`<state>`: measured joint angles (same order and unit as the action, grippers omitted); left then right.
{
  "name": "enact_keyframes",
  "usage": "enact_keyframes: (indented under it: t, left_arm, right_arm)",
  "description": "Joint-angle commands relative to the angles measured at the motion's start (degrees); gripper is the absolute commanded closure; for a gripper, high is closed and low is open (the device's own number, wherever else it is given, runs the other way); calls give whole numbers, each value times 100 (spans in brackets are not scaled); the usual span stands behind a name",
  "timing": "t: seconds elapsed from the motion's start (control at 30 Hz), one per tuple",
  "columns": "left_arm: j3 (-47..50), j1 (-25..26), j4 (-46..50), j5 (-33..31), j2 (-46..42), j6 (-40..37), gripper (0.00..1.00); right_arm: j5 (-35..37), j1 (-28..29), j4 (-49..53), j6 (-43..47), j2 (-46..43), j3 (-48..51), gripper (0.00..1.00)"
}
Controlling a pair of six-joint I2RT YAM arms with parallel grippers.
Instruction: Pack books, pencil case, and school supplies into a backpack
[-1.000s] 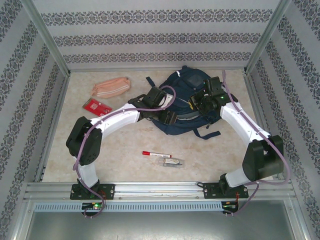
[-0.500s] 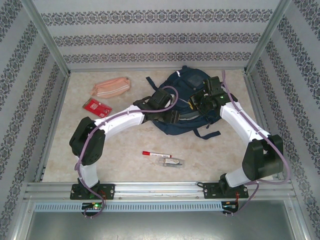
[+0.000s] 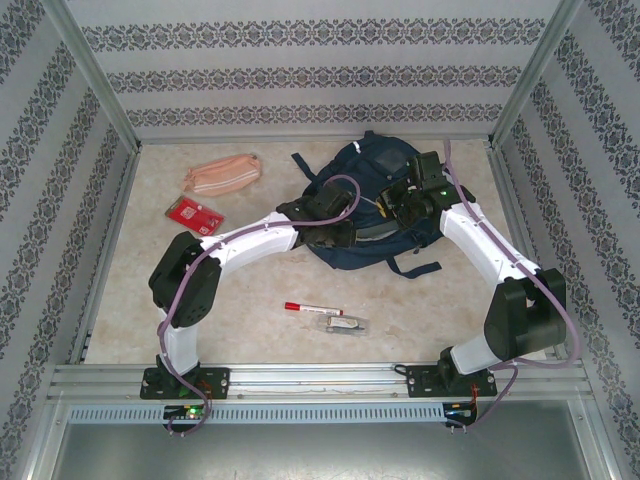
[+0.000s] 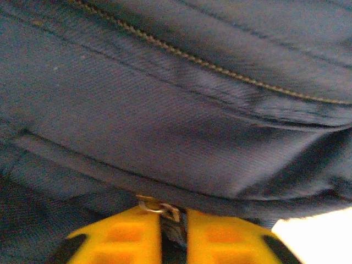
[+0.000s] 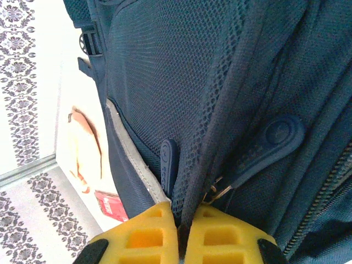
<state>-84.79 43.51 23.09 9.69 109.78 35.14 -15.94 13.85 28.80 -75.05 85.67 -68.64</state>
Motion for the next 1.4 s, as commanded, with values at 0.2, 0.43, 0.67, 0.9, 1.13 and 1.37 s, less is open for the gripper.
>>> enact_keyframes:
  t: [0.2, 0.43, 0.67, 0.9, 1.13, 1.37]
  left_arm:
    - [652, -436, -523, 652, -730, -438, 100]
    - [1186, -734, -771, 930, -1105, -1870, 100]
    - [1048, -840, -948, 1176, -718, -2764, 100]
    - [808, -923, -1116, 2487, -420, -2941, 77]
    - [1044, -923, -1533, 2156, -535, -2787, 44]
    - [643, -923, -1152, 2438, -27, -2985, 47]
  right_arm:
    - [-216, -522, -6, 891, -101, -281, 100]
    - [-988, -1081, 81, 1729, -31, -65, 100]
    - [-1487, -1231, 203, 2165, 158, -245, 100]
    - [-1868, -1235, 457, 2478, 284, -440, 100]
    - [-2064, -1235, 487, 2529, 348, -492, 100]
    - [-2189, -1235, 504, 2503, 381, -610, 100]
